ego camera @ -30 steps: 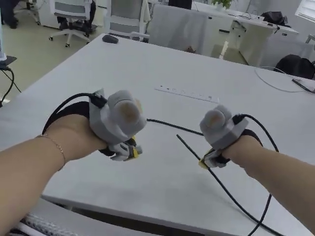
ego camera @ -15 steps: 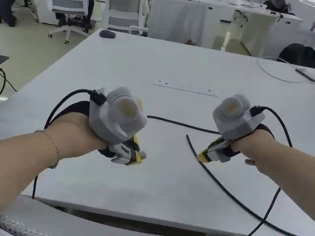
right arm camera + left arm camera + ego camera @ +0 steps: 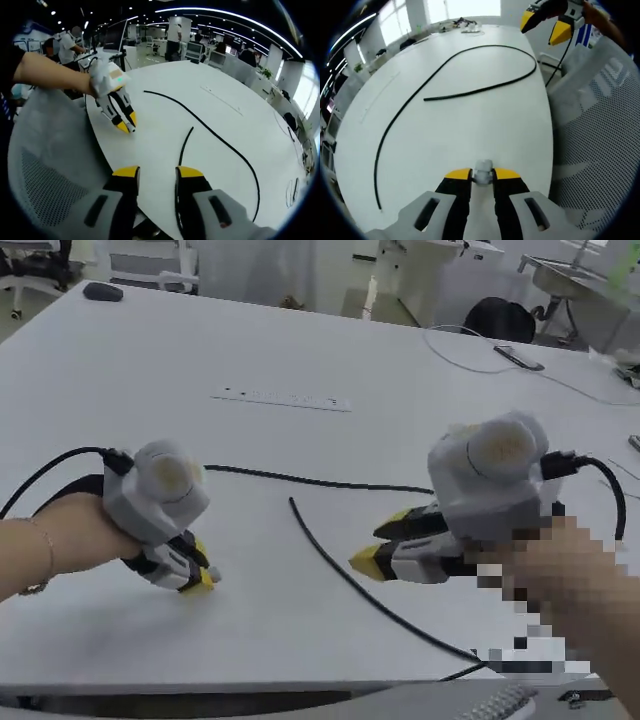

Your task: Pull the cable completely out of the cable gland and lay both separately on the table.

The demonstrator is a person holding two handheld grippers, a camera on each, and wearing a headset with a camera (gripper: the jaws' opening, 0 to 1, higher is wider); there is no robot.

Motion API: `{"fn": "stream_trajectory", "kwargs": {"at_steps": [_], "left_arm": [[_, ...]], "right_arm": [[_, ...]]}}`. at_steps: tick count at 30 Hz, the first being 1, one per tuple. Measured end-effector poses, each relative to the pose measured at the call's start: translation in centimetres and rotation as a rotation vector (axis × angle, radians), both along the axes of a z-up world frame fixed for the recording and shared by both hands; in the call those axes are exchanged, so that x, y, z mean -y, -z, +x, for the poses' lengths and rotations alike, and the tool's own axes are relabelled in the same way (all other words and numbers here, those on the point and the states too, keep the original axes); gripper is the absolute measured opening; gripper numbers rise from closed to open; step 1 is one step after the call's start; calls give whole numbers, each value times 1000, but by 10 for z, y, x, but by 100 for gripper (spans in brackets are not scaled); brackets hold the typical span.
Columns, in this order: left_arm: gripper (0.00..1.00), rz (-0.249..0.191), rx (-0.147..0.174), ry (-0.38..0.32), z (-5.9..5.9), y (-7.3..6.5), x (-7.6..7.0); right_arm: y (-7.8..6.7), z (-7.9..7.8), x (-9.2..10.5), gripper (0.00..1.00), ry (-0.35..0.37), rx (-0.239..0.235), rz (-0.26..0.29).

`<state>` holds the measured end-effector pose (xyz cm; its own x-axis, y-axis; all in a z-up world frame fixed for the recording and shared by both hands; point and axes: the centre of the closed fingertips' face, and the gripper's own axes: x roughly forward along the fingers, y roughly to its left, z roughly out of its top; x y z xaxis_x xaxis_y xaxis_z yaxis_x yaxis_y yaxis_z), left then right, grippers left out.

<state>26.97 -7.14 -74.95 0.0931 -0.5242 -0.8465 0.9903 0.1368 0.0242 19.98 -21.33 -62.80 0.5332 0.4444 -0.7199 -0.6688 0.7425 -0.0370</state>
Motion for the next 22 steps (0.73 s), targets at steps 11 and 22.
{"fn": "stream_trajectory", "kwargs": {"at_steps": [11, 22], "left_arm": [[39, -39, 59, -33, -11, -56, -26], [43, -266, 90, -466, -51, -154, -121]], "right_arm": [[-17, -21, 8, 31, 68, -19, 76], [-12, -45, -10, 32, 72, -75, 119]]}}
